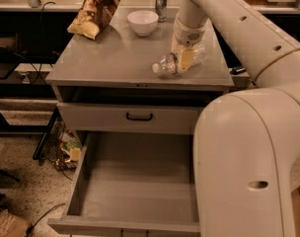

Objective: Place water bottle into middle drawer

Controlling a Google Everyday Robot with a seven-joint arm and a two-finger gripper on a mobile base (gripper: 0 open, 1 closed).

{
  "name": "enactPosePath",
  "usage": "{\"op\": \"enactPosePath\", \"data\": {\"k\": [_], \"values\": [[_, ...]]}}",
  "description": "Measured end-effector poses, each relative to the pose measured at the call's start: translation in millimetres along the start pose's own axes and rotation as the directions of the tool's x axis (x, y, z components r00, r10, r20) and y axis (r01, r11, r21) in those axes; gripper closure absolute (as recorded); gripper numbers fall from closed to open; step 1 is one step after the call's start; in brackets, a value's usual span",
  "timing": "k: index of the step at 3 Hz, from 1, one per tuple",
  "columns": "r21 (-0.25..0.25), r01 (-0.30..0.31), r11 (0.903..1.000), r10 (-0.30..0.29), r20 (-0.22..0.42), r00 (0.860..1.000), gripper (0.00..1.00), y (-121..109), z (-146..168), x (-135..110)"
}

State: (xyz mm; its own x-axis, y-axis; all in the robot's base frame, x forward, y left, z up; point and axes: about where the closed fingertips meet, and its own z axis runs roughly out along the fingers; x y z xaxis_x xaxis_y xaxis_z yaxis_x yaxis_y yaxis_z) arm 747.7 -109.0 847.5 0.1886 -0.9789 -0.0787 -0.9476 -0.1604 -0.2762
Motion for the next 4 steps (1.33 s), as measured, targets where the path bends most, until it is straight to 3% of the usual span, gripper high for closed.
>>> {"op": "enactPosePath", "data": {"k": [1, 2, 3, 4], "values": [[-0.02, 0.0, 0.9998, 0.001, 0.021, 1.0, 0.74, 3, 5, -4], [0.01, 0.01, 0.9999, -0.01, 0.084, 0.996, 0.97, 15, -22, -9], [0.016, 0.012, 0.9998, -0.014, 0.158, 0.987, 1.0, 52, -64, -14], [0.014, 0.006, 0.9999, -0.008, 0.162, 0.987, 1.0, 51, -62, -14]]}}
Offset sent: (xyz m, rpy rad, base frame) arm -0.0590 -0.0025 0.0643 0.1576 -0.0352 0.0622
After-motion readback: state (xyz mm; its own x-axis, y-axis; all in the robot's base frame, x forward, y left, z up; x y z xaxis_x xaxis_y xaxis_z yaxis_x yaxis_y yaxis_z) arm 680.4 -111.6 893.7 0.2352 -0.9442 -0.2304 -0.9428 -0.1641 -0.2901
